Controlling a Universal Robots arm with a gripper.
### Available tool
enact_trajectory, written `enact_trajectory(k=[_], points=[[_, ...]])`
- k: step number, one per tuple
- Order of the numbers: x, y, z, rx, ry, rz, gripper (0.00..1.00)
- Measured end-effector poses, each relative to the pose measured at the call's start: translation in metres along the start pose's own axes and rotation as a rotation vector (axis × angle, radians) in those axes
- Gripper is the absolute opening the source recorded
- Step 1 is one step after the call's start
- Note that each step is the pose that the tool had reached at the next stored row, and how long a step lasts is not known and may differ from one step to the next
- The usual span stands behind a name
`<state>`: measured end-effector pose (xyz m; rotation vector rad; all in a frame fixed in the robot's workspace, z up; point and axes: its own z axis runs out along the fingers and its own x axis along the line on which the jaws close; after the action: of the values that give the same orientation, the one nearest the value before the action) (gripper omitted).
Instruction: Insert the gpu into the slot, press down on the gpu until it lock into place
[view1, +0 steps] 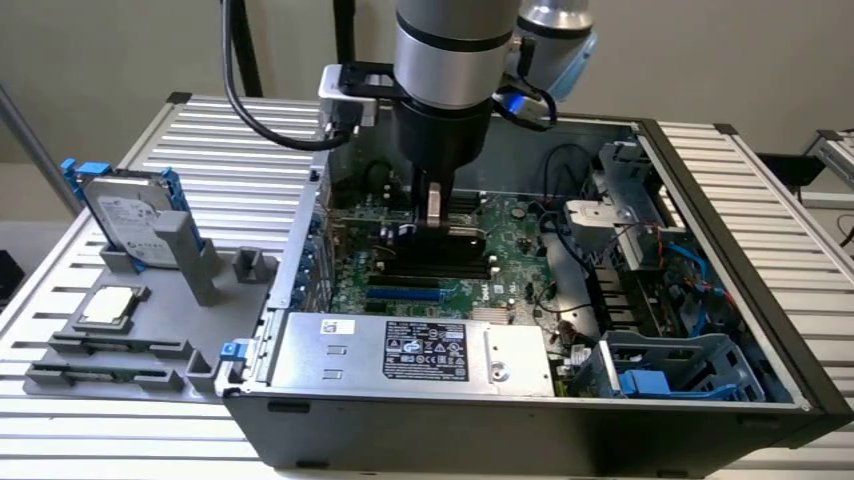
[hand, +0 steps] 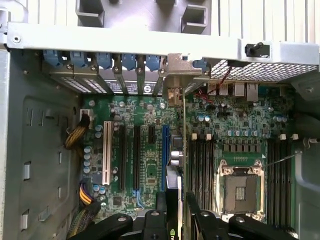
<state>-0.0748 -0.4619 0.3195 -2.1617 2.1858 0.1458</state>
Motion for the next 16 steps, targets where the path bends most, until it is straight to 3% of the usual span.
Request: enact_trajectory(k=[16], points=[[0.003,0.0032,0.0289,0.0020,0.0025,0.018,0.26]])
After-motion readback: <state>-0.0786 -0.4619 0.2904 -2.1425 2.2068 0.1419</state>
